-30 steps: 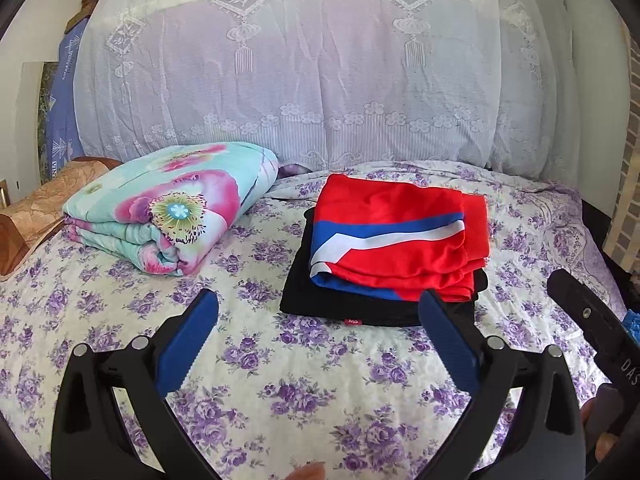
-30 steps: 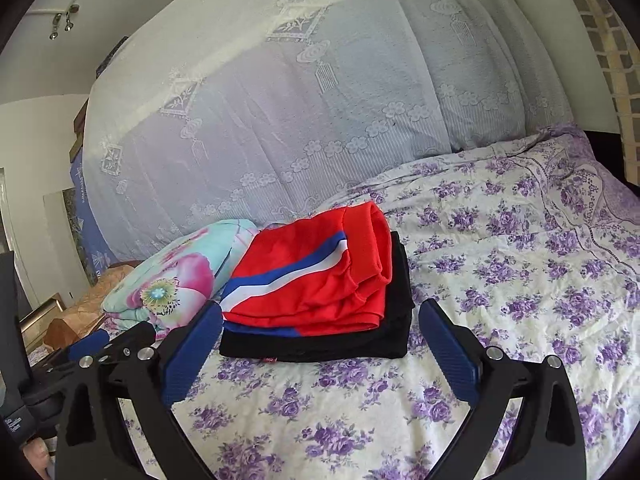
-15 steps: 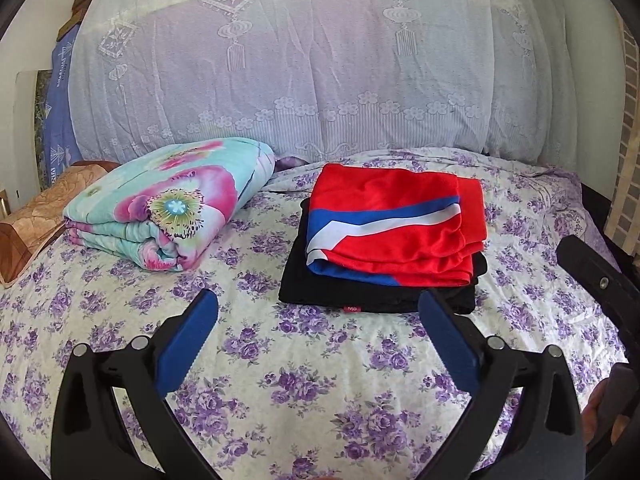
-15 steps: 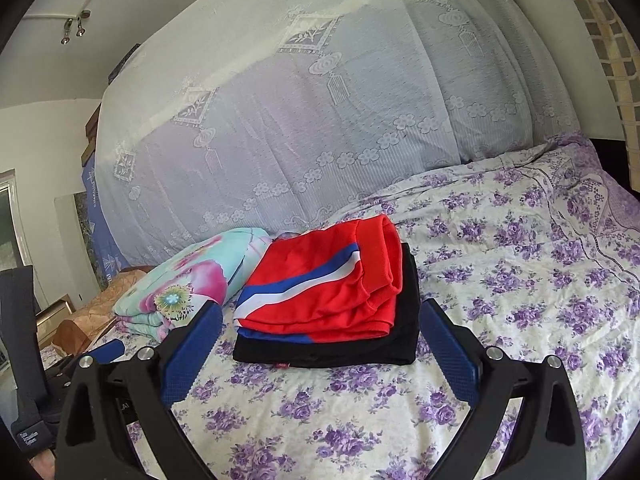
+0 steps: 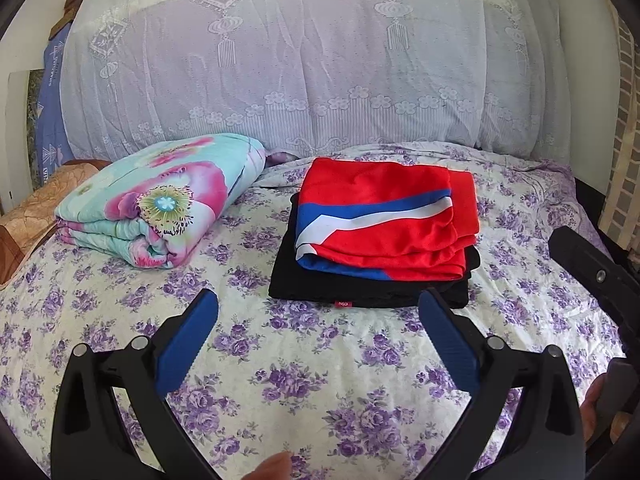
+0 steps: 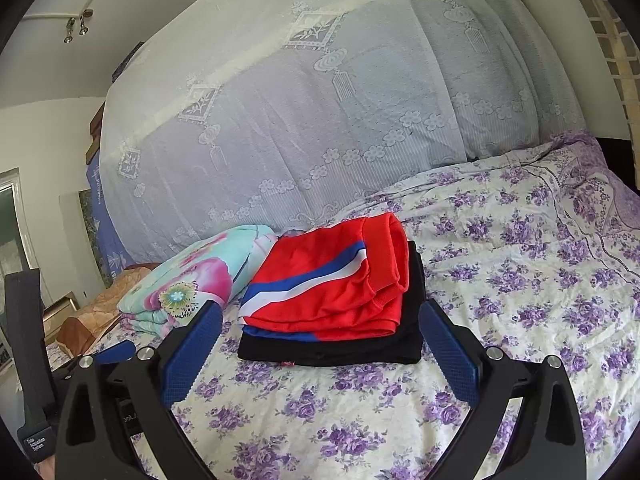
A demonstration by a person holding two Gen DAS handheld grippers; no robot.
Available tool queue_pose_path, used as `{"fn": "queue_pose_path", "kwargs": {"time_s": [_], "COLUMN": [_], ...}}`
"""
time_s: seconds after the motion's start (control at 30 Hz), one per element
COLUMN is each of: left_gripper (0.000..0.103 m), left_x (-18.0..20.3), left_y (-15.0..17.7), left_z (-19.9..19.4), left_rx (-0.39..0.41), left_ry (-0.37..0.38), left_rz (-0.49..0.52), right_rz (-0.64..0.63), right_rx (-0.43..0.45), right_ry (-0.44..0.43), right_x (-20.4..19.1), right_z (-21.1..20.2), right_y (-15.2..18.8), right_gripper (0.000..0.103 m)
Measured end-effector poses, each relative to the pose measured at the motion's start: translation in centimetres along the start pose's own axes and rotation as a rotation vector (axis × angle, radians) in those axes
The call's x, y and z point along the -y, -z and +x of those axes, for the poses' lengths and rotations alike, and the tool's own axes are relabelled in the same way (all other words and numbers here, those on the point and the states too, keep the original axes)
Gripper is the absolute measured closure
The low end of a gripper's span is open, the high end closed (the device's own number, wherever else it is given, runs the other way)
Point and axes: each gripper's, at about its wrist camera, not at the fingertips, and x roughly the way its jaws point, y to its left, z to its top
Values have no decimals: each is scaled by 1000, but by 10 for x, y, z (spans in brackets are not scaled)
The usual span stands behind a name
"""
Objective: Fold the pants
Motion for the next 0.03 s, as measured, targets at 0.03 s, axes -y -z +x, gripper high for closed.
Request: {"fn": "queue_pose_path", "kwargs": {"time_s": [0.03], "left_gripper": [5], "left_x": [0], "left_y": [0], "left_z": [0], "left_rx": [2], "left_ry": [-1], "left_rz": [-1], "right_rz": [-1], "right_rx": [-1], "right_ry": [-1], "right_x": [0], "right_z": [0], "right_y": [0], "right_gripper": [4]}}
